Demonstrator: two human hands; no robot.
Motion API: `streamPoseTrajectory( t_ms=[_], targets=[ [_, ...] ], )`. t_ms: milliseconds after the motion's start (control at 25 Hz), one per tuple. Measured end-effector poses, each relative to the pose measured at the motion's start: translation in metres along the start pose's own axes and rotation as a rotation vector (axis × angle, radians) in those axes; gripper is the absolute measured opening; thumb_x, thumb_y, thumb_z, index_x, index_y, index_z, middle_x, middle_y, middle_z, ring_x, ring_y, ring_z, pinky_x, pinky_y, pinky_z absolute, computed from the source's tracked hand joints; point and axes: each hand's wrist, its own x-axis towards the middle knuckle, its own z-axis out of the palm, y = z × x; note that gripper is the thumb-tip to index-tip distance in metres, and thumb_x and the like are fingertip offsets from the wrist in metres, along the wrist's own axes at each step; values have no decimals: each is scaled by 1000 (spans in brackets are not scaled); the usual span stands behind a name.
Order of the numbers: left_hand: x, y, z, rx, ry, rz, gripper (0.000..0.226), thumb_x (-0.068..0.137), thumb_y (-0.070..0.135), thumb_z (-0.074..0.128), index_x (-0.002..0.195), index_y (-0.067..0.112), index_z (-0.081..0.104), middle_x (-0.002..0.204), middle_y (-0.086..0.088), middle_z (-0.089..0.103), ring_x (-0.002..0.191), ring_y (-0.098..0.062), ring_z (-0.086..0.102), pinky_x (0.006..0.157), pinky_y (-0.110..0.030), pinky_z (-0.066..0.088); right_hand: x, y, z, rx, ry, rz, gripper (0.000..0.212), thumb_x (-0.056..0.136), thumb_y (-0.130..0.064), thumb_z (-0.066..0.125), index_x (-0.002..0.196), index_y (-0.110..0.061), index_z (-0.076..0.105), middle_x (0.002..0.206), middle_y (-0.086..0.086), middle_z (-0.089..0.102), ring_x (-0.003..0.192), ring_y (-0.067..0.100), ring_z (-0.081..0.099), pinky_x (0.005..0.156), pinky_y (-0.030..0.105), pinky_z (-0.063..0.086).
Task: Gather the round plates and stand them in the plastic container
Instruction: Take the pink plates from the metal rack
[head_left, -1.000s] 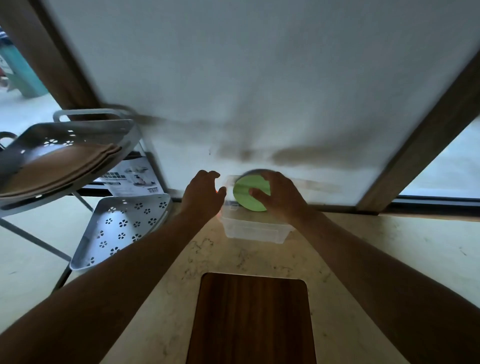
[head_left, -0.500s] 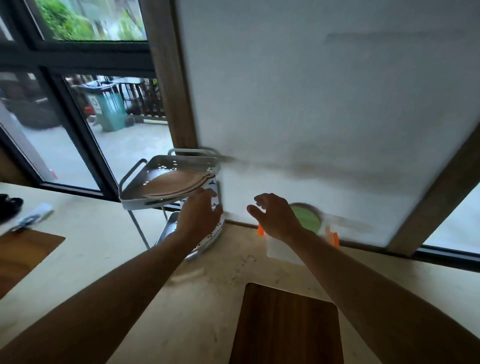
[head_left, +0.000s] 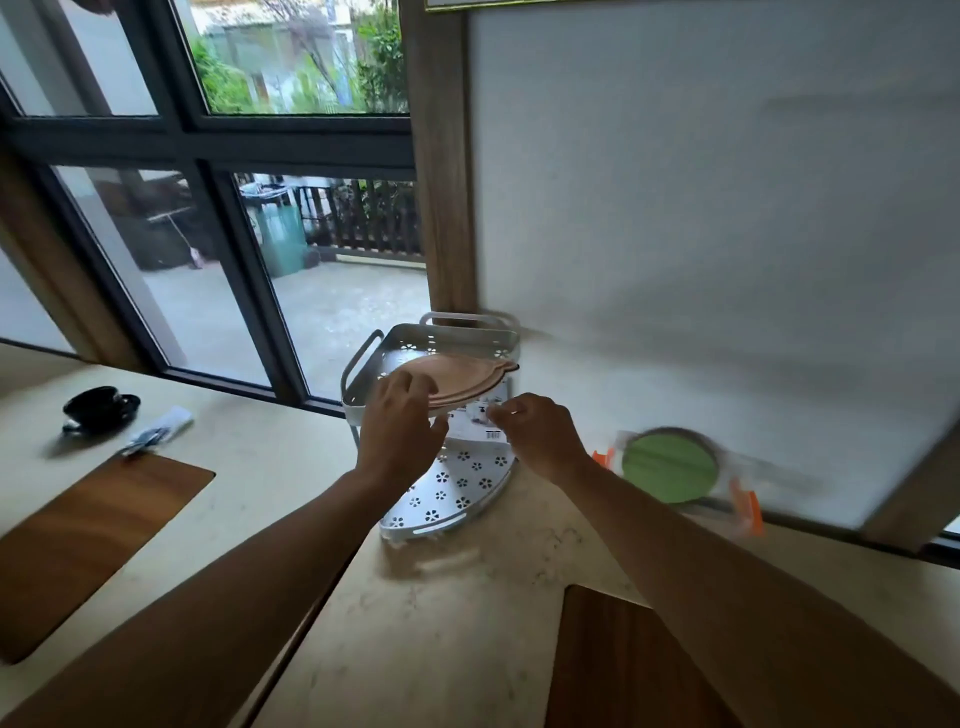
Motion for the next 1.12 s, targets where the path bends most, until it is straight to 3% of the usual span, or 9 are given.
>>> streamPoseTrajectory(
  t_ms=[120,200,360,520,760,880,1000,1120],
  targets=[
    [8,-16,6,15,-47,-2,49,75,26,77,118,11,60,119,-14,60,112,-34,53,91,-45,49,17,-16,16,163,-3,155,55,90,-59,52,77,-9,71,73,6,75,71,23,72,74,36,54],
    [13,-24,12,-5,-102,4,53,76,27,78,123,12,60,126,-13,58,117,-32,52,94,-45,49,28,-25,23,322,17,276,51,87,-58,58,72,-11,70,64,1,74,59,18,72,71,36,60],
    [19,-36,24,-63,-91,70,32,82,20,71,112,12,69,119,-12,63,113,-33,56,88,-44,52,43,-35,32,516,60,433,44,84,-53,65,81,-9,67,61,3,74,52,17,71,50,30,60],
    [19,-39,31,-134,-36,62,22,85,15,66,107,14,71,110,-11,66,108,-31,59,78,-44,55,52,-39,39,592,79,499,33,85,-38,71,90,-6,68,64,7,74,54,19,72,51,31,60],
    [16,-37,26,-171,-12,68,23,85,16,67,108,17,73,107,-9,68,103,-30,61,72,-42,55,50,-48,37,657,81,434,28,90,-13,64,116,-2,63,98,17,72,69,29,74,67,41,63],
    [14,-35,20,-117,10,101,31,83,18,67,113,13,68,112,-11,67,106,-34,59,79,-42,54,43,-60,28,516,127,224,23,93,-16,61,112,-4,65,103,17,71,85,33,72,72,45,62],
    [12,-30,11,-134,40,143,50,81,33,65,126,12,56,118,-10,63,107,-31,58,87,-42,51,33,-74,5,342,191,13,21,94,-20,59,106,-5,64,98,13,70,86,27,68,76,39,59],
    [4,-19,0,-210,13,222,57,85,51,56,131,19,48,123,-6,60,106,-23,56,87,-38,48,20,-77,-27,304,180,-72,18,95,-18,56,107,-7,62,99,10,69,87,23,66,70,26,55]
  ],
)
